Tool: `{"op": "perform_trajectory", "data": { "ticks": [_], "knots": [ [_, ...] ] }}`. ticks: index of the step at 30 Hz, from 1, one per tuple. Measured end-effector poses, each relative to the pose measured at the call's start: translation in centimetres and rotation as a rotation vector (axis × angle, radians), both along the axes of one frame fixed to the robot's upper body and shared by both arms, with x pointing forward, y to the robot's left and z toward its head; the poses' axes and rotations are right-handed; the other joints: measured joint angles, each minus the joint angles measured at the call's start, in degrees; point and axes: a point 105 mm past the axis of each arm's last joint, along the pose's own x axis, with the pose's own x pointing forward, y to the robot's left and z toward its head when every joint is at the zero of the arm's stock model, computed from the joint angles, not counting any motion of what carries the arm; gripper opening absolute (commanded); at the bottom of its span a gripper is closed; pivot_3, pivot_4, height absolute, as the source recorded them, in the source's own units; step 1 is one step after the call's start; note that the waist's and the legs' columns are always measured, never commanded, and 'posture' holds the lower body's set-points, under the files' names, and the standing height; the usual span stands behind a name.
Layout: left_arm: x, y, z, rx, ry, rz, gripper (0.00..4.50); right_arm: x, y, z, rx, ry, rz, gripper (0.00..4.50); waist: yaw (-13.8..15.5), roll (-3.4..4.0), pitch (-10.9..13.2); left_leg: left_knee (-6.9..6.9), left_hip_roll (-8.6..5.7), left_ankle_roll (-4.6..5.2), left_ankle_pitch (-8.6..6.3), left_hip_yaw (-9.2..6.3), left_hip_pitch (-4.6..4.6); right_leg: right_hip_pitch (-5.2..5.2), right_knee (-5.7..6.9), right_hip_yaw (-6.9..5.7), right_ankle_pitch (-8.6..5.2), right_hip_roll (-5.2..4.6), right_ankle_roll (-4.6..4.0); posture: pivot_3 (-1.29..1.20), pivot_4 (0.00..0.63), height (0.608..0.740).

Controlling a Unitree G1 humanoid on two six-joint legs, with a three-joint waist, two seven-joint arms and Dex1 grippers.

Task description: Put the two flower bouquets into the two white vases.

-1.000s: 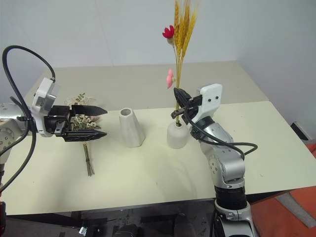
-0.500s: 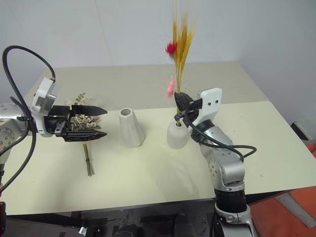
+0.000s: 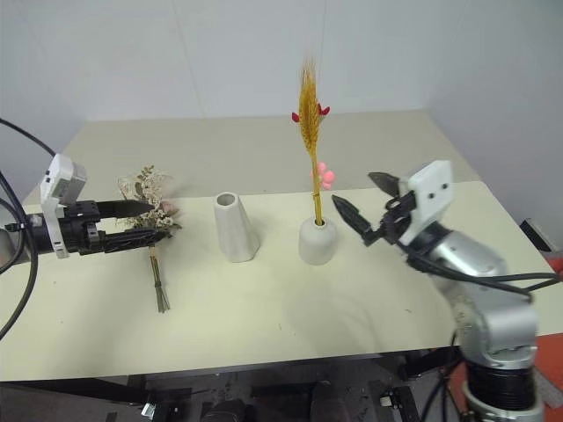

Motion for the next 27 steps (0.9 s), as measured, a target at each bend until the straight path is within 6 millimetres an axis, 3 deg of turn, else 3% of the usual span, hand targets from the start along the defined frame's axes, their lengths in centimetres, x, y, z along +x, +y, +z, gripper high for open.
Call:
{"op": "perform_trajectory", "data": {
  "ticks": [4, 9, 15, 20, 25, 27],
  "knots": [
    [1.1, 1.5, -2.0, 0.212, 0.140, 0.223, 4.50, -1.3, -0.1, -0.1, -0.131, 0.092, 0.171, 4.47, 0.34, -0.05, 0.05, 0.00, 0.01, 0.01, 0.00, -0.01, 0.38, 0.53, -0.07, -0.04, -0.04, 0.02, 0.05, 0.00, 0.150, 0.740],
    [2.7, 2.2, -2.2, 0.315, 0.293, 0.491, 4.50, -2.7, -0.1, 0.4, -0.283, 0.138, 0.361, 4.47, 0.98, -0.11, 0.09, 0.00, -0.03, 0.07, -0.04, -0.07, 0.75, 1.11, -0.39, -0.15, -0.39, -0.02, 0.63, 0.00, 0.150, 0.740],
    [3.2, 2.0, -6.5, 0.374, 0.479, 0.558, 4.50, -2.7, 0.4, 1.0, -0.332, 0.127, 0.468, 4.47, 0.80, -0.12, 0.10, -0.03, -0.04, 0.08, -0.06, -0.05, 0.53, 0.71, -0.29, -0.04, -0.09, -0.07, 0.14, 0.00, 0.150, 0.740],
    [3.9, 2.3, -7.4, 0.403, 0.497, 0.625, 4.50, -2.8, 0.4, 1.3, -0.348, 0.109, 0.489, 4.47, 1.41, -0.13, 0.10, -0.02, -0.14, 0.07, -0.06, -0.08, 0.51, 0.77, -0.36, -0.07, -0.09, -0.19, 0.14, 0.00, 0.150, 0.740],
    [4.8, 0.8, -9.7, 0.384, 0.571, 0.631, 4.50, -2.6, 0.2, 1.1, -0.354, 0.113, 0.485, 4.47, 2.37, -0.13, 0.10, -0.01, -0.14, 0.07, -0.06, -0.08, 0.52, 0.79, -0.39, -0.10, -0.09, -0.18, 0.14, 0.00, 0.150, 0.740],
    [5.5, 0.2, -9.6, 0.369, 0.568, 0.647, 4.12, -2.5, 0.2, 1.0, -0.355, 0.112, 0.485, 4.50, 2.63, -0.13, 0.10, -0.01, -0.16, 0.06, -0.05, -0.08, 0.52, 0.80, -0.39, -0.10, -0.09, -0.20, 0.13, 0.00, 0.150, 0.740]
  ]
}}
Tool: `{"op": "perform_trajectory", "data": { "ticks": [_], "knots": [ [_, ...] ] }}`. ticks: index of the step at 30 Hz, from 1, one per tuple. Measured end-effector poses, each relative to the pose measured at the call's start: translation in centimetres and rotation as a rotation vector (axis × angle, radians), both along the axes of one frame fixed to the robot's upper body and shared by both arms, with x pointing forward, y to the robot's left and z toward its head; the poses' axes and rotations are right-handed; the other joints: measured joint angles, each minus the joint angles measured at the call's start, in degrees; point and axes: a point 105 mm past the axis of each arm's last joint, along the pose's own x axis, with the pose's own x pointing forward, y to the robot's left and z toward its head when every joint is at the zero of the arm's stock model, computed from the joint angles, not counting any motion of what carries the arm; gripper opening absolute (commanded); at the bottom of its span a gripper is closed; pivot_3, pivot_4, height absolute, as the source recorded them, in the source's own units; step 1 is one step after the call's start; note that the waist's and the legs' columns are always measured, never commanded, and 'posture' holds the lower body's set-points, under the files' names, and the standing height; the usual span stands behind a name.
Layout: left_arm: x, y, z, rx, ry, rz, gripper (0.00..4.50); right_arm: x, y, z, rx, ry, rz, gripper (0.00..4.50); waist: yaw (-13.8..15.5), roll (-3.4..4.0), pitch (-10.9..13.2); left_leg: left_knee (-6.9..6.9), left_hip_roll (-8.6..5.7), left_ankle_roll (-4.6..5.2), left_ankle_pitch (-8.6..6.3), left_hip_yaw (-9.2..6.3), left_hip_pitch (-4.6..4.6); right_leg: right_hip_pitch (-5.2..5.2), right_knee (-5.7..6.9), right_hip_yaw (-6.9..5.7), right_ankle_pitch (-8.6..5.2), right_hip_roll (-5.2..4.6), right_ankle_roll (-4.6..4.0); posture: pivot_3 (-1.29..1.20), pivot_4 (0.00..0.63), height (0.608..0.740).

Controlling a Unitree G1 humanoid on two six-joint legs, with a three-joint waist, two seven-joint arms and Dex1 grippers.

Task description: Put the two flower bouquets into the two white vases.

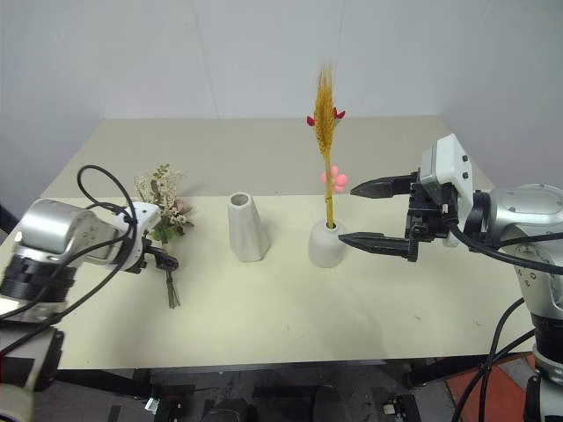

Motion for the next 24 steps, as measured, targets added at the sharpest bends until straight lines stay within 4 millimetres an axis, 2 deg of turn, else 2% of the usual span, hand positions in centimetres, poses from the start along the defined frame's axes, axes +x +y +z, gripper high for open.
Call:
{"op": "perform_trajectory", "data": {
  "ticks": [2, 9, 12, 14, 20, 22, 24],
  "knots": [
    [0.2, -0.3, -0.1, -0.010, 0.000, 0.004, 3.67, 0.0, 0.0, 0.0, 0.000, 0.000, 0.001, 4.50, 0.04, 0.00, 0.00, 0.00, -0.01, -0.01, 0.00, 0.00, 0.00, 0.01, 0.00, 0.00, 0.00, -0.02, 0.00, 0.00, 0.150, 0.740],
    [0.6, -0.8, -0.1, -0.022, -0.017, 0.008, 1.47, 0.1, 0.0, -0.2, 0.002, 0.000, -0.002, 4.50, -0.13, 0.00, 0.00, 0.00, 0.02, -0.03, 0.01, 0.01, 0.05, 0.01, 0.07, 0.02, 0.00, 0.00, 0.00, 0.00, 0.150, 0.740],
    [0.7, -0.3, 0.0, -0.019, -0.028, 0.032, 0.54, 0.1, 0.0, -0.2, 0.002, 0.001, -0.003, 4.50, -0.21, 0.00, 0.00, -0.01, 0.02, -0.03, 0.01, 0.01, 0.03, -0.01, 0.05, 0.02, 0.00, 0.01, 0.00, 0.00, 0.150, 0.740],
    [0.7, 0.1, 0.1, -0.022, -0.033, 0.053, 0.09, 0.1, 0.0, -0.2, 0.002, 0.001, -0.003, 4.50, -0.16, 0.00, 0.00, -0.01, 0.02, -0.03, 0.01, 0.01, 0.01, -0.01, 0.02, 0.01, 0.00, -0.01, 0.00, 0.00, 0.150, 0.740],
    [0.5, 1.1, 0.1, -0.065, -0.069, 0.096, 0.08, 0.1, 0.0, -0.3, 0.002, 0.004, -0.005, 4.50, -0.19, 0.00, 0.00, -0.01, 0.02, -0.04, 0.01, 0.00, 0.01, -0.03, 0.02, 0.02, 0.01, -0.02, -0.01, 0.00, 0.150, 0.740],
    [1.1, 1.1, 1.0, -0.131, -0.198, 0.080, 0.08, 0.3, 0.0, -0.3, 0.011, -0.003, -0.022, 4.50, -0.23, 0.00, 0.00, -0.01, 0.07, -0.07, 0.00, -0.04, -0.01, -0.07, 0.03, 0.02, 0.02, -0.02, -0.03, 0.00, 0.150, 0.740],
    [1.8, 0.5, 3.0, -0.218, -0.397, 0.027, 0.08, 0.6, 0.2, -0.3, 0.034, -0.010, -0.038, 4.50, -0.05, -0.01, 0.00, 0.00, 0.14, -0.16, 0.01, -0.07, -0.08, -0.10, -0.03, 0.01, 0.04, -0.06, -0.06, 0.00, 0.150, 0.740]
  ]
}}
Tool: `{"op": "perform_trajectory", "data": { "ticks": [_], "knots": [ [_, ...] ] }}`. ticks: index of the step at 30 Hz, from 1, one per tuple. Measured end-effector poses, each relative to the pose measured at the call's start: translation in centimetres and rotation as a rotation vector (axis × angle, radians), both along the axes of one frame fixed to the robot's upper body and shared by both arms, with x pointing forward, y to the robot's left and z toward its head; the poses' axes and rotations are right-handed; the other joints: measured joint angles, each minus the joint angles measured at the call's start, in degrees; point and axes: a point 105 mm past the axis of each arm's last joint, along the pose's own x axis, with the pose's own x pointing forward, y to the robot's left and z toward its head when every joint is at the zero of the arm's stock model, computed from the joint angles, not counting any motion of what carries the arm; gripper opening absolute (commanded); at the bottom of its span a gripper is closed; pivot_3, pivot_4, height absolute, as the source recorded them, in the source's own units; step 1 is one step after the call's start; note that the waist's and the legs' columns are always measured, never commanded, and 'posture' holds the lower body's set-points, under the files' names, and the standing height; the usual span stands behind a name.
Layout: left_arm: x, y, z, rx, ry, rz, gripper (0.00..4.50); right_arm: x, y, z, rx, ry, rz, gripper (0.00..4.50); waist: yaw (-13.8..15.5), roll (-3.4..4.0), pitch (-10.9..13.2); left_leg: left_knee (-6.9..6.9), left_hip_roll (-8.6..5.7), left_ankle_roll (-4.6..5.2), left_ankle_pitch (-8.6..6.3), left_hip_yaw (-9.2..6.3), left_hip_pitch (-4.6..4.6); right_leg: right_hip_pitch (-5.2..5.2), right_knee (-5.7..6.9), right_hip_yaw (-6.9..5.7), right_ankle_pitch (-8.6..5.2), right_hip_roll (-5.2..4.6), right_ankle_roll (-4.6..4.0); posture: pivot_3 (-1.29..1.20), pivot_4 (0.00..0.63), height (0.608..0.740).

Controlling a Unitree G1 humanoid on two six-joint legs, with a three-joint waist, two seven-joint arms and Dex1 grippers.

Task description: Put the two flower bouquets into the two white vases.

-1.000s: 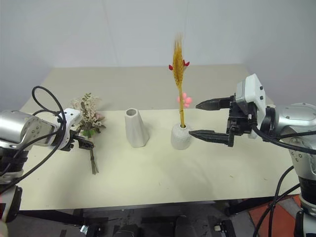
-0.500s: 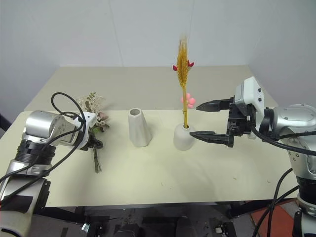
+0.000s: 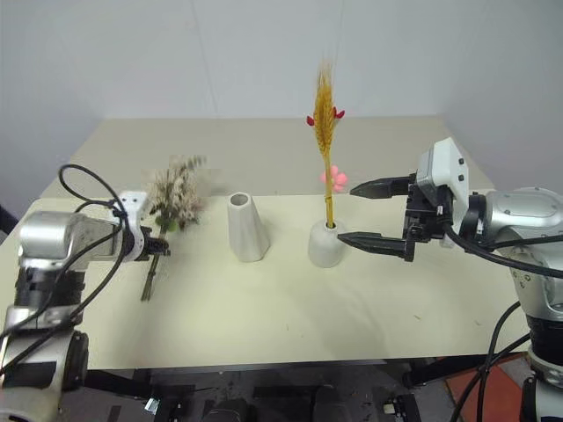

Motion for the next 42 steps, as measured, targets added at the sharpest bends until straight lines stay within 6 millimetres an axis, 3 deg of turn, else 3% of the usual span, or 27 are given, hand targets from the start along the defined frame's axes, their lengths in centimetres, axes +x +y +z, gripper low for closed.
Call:
{"op": "perform_trajectory", "data": {
  "ticks": [2, 5, 13, 19, 22, 28, 34, 42],
  "knots": [
    [0.1, -1.0, 3.1, -0.089, -0.223, -0.090, 0.08, 0.1, 0.3, -0.1, 0.022, -0.007, -0.011, 4.50, 0.18, 0.00, 0.00, 0.00, -0.01, -0.04, 0.02, 0.01, -0.10, -0.02, -0.09, -0.06, 0.03, -0.02, -0.02, 0.00, 0.150, 0.740],
    [-0.5, -1.8, 6.8, -0.164, -0.393, -0.221, 0.08, 0.0, 0.9, -0.3, 0.051, -0.010, -0.017, 4.50, 0.16, 0.00, 0.00, 0.00, -0.10, -0.02, 0.01, 0.02, -0.11, 0.01, -0.16, -0.08, 0.05, -0.02, 0.00, 0.00, 0.150, 0.740],
    [-1.6, -5.5, 13.7, -0.330, -0.677, -0.594, 0.08, 0.0, 0.8, -0.6, 0.081, 0.043, -0.069, 4.50, 0.17, 0.00, 0.00, 0.04, -0.10, 0.04, -0.02, 0.02, -0.22, 0.00, -0.28, -0.12, 0.11, 0.04, 0.04, 0.00, 0.150, 0.740],
    [-2.0, -8.7, 17.2, -0.471, -0.783, -0.807, 0.08, -0.7, -0.2, 0.1, 0.063, 0.100, -0.110, 4.50, 0.22, 0.00, 0.00, 0.14, -0.11, 0.08, -0.04, 0.04, -0.21, 0.08, -0.28, -0.13, 0.15, 0.05, 0.08, 0.00, 0.150, 0.740],
    [-1.7, -10.4, 17.6, -0.492, -0.796, -0.880, 0.08, -1.1, -0.3, 0.0, 0.043, 0.108, -0.122, 4.50, 0.18, -0.01, -0.01, 0.13, -0.11, 0.10, -0.05, 0.05, -0.20, 0.11, -0.31, -0.12, 0.15, 0.06, 0.09, 0.00, 0.150, 0.740],
    [-0.7, -12.6, 15.8, -0.503, -0.742, -0.951, 0.08, -1.5, -1.0, 0.5, 0.050, 0.081, -0.176, 4.50, -0.09, -0.01, -0.01, 0.12, -0.08, 0.12, -0.06, 0.09, -0.20, 0.07, -0.30, -0.08, 0.15, 0.10, 0.10, 0.00, 0.150, 0.740],
    [0.7, -12.9, 14.0, -0.426, -0.711, -0.935, 0.08, -2.1, -0.8, 0.7, 0.054, 0.055, -0.179, 4.50, -0.02, -0.01, -0.01, 0.15, -0.09, 0.12, -0.06, 0.10, -0.20, 0.08, -0.29, -0.07, 0.15, 0.10, 0.11, 0.00, 0.150, 0.740],
    [1.0, -13.2, 13.4, -0.421, -0.700, -0.946, 0.08, -2.3, -1.0, 0.4, 0.051, 0.056, -0.206, 4.50, 0.13, -0.01, 0.00, 0.16, -0.09, 0.13, -0.06, 0.08, -0.23, 0.08, -0.31, -0.08, 0.16, 0.09, 0.12, 0.00, 0.150, 0.740]
  ]
}}
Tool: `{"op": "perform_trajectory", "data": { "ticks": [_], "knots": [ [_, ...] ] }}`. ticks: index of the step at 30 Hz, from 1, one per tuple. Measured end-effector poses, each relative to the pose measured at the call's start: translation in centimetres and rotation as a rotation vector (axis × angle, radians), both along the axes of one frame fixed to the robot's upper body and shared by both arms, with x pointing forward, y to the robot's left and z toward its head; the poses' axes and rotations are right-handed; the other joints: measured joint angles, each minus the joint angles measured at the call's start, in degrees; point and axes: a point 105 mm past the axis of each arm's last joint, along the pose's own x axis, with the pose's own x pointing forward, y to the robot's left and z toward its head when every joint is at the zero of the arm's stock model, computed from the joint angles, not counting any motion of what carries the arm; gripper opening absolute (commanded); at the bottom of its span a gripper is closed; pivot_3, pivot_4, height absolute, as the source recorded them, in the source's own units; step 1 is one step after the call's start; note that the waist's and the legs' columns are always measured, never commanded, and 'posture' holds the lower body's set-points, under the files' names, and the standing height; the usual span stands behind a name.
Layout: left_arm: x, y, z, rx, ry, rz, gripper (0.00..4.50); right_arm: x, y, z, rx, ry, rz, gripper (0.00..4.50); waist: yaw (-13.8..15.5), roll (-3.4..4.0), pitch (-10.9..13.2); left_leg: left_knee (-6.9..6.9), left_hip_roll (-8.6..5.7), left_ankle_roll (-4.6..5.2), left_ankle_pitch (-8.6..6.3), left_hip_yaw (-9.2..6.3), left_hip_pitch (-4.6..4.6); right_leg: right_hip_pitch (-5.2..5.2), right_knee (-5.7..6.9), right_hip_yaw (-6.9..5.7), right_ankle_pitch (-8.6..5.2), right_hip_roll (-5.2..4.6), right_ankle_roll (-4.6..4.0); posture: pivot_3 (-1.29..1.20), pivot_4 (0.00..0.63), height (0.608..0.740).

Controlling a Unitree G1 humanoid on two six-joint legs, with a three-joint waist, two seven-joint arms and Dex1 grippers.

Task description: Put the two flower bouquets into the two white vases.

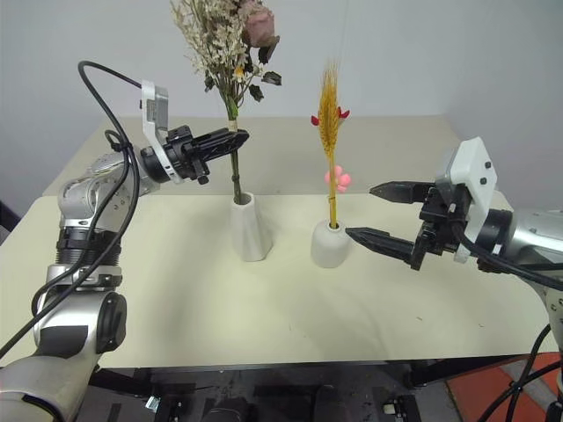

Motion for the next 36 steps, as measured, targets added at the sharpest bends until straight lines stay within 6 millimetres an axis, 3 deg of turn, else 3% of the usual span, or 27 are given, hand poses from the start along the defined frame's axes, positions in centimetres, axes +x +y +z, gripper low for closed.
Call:
{"op": "perform_trajectory", "data": {
  "ticks": [9, 22, 23, 30, 35, 36],
  "knots": [
    [-0.2, -0.4, -1.3, -0.001, 0.026, -0.016, 0.08, 0.1, -0.3, 0.0, 0.004, -0.005, -0.025, 4.50, -0.08, 0.00, 0.00, 0.01, 0.01, 0.00, 0.00, 0.00, 0.02, 0.00, 0.01, 0.01, 0.00, 0.01, 0.00, 0.00, 0.150, 0.740],
    [-0.6, 0.7, -3.3, 0.053, 0.072, 0.020, 0.08, 0.1, -0.1, 0.0, 0.025, -0.036, -0.040, 4.50, -0.07, 0.00, 0.00, 0.00, 0.01, 0.00, 0.00, 0.00, 0.02, 0.01, 0.00, 0.01, 0.00, 0.02, 0.00, 0.00, 0.150, 0.740],
    [-0.7, 0.6, -3.5, 0.061, 0.076, 0.019, 0.79, 0.2, -0.1, 0.1, 0.026, -0.039, -0.042, 4.50, -0.07, 0.00, 0.00, 0.00, 0.02, 0.00, 0.00, 0.00, 0.02, 0.01, 0.00, 0.01, 0.00, 0.02, 0.00, 0.00, 0.150, 0.740],
    [-1.3, 2.4, -5.8, 0.145, 0.140, 0.064, 2.86, 0.6, -0.5, 0.1, 0.027, -0.041, -0.064, 4.50, -0.20, 0.00, 0.00, 0.00, 0.03, 0.01, 0.00, 0.00, 0.06, 0.01, 0.03, 0.03, 0.00, 0.04, 0.00, 0.00, 0.150, 0.740],
    [-1.7, 2.8, -5.2, 0.166, 0.109, 0.075, 4.47, 1.0, -0.2, 0.0, 0.026, -0.047, -0.057, 4.50, -0.04, 0.00, 0.00, 0.00, 0.03, 0.01, 0.00, 0.00, 0.02, 0.00, -0.01, 0.02, 0.00, 0.02, 0.00, 0.00, 0.150, 0.740],
    [-1.9, 2.9, -5.2, 0.172, 0.108, 0.078, 4.49, 1.1, -0.2, 0.0, 0.026, -0.050, -0.056, 4.50, -0.04, 0.00, 0.00, 0.00, 0.03, 0.01, 0.00, 0.00, 0.03, 0.00, -0.01, 0.02, 0.00, 0.02, 0.00, 0.00, 0.150, 0.740]
  ]
}}
